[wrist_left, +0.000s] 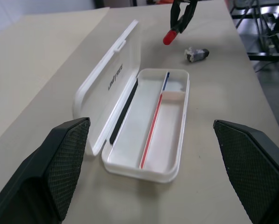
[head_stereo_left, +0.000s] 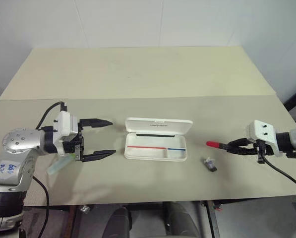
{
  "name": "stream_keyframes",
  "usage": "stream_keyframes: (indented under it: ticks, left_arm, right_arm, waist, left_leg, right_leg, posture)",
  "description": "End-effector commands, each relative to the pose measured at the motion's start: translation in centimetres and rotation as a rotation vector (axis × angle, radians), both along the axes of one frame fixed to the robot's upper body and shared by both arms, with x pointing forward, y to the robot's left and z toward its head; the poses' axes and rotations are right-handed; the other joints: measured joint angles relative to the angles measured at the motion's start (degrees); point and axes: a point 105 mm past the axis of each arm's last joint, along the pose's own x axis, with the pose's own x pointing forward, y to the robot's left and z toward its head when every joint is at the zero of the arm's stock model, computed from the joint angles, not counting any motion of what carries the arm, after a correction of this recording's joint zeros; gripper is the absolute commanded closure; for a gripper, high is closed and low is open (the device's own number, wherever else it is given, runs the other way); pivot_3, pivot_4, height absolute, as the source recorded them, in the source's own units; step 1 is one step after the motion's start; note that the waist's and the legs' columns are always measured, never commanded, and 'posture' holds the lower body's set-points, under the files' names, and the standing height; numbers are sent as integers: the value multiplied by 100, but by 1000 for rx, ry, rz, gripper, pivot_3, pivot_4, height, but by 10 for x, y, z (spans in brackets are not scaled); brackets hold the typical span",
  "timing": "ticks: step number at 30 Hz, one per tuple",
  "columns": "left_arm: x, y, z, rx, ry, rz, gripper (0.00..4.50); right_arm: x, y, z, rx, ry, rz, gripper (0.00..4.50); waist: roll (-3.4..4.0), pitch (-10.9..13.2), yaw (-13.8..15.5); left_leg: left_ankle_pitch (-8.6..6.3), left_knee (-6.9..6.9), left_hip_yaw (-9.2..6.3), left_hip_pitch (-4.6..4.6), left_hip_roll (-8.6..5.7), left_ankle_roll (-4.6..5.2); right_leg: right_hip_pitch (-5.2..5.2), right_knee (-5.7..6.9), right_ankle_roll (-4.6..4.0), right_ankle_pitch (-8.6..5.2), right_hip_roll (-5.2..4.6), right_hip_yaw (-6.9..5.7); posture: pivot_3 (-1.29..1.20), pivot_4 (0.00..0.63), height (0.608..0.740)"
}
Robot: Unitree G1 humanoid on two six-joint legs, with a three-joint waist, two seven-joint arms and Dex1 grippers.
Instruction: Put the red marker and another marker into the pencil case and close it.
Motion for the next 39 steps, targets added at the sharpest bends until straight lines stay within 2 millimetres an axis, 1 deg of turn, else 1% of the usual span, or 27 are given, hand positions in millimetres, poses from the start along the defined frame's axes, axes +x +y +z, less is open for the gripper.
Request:
stream_keyframes:
  ticks: [1,3,7,9,12,17,20,26,32,35,39]
  left_arm:
    - [3,3,0,10,-30,-7,0]
    - [4,3,-2,11,-32,-9,0]
    - [5,0,-1,11,-36,-16,0]
    - [1,0,-1,13,-32,-16,0]
    - [-5,4,-3,21,-16,-10,0]
    - [-7,4,-2,24,-11,0,0]
    - [-9,4,0,25,-8,3,0]
    - [-12,5,3,33,-3,13,0]
    - [-11,4,6,38,-6,21,0]
    - [-12,2,8,37,-9,18,0]
    - [-11,1,10,34,-16,18,0]
  right_arm:
    - [-15,49,29,134,-51,114,3920]
    - [-22,71,34,195,-52,149,3920]
    - [-22,86,37,234,-57,142,3920]
    - [-21,107,33,272,-75,142,3920]
    - [-19,131,27,297,-86,144,3920]
    - [-16,149,20,293,-87,157,3920]
    - [-17,165,15,305,-81,184,3920]
    - [-15,188,7,298,-126,247,3920]
    - [-1,203,6,292,-222,267,3920]
    - [5,206,7,285,-265,272,3920]
    - [10,204,4,253,-305,287,3920]
  waist:
    - [2,1,-14]
    - [1,1,-33]
    - [-1,2,11]
    - [-8,-1,48]
    - [-7,-1,56]
    - [-7,-1,89]
    - [-8,-1,84]
    - [-8,-1,77]
    - [-9,-2,67]
    - [-9,-2,69]
    - [-9,-2,69]
  left_leg:
    - [0,0,0,0,0,0]
    - [0,2,-1,2,7,0]
    - [-1,6,-1,-2,5,-2]
    - [-2,6,0,-6,4,-4]
    - [-5,-6,0,-8,7,-9]
    - [-10,-25,-1,-16,7,-14]
    - [-11,-31,-6,-16,8,-14]
    - [-11,-50,-6,-13,8,-13]
    - [-11,-57,-6,-6,9,-13]
    - [-10,-58,-7,-6,9,-14]
    - [-10,-61,-7,-5,8,-14]
  right_leg:
    - [0,0,-1,0,0,0]
    - [0,4,-7,-3,7,1]
    - [1,-7,-9,-3,3,1]
    - [1,-18,-8,-2,-2,0]
    - [-5,-25,-11,-3,-1,-1]
    - [-19,-25,-21,-10,-5,-6]
    - [-17,-30,-21,-10,-5,-12]
    - [-22,-29,-28,-14,-3,-14]
    - [-21,-25,-32,-17,0,-15]
    - [-23,-19,-35,-19,1,-15]
    - [-23,-17,-37,-20,0,-16]
  posture:
    - [0,150,740]
    - [0,150,740]
    - [0,150,740]
    - [0,150,740]
    - [0,150,740]
    - [0,150,740]
    - [0,150,740]
    - [0,150,740]
    - [0,150,740]
    - [0,150,740]
    - [0,150,740]
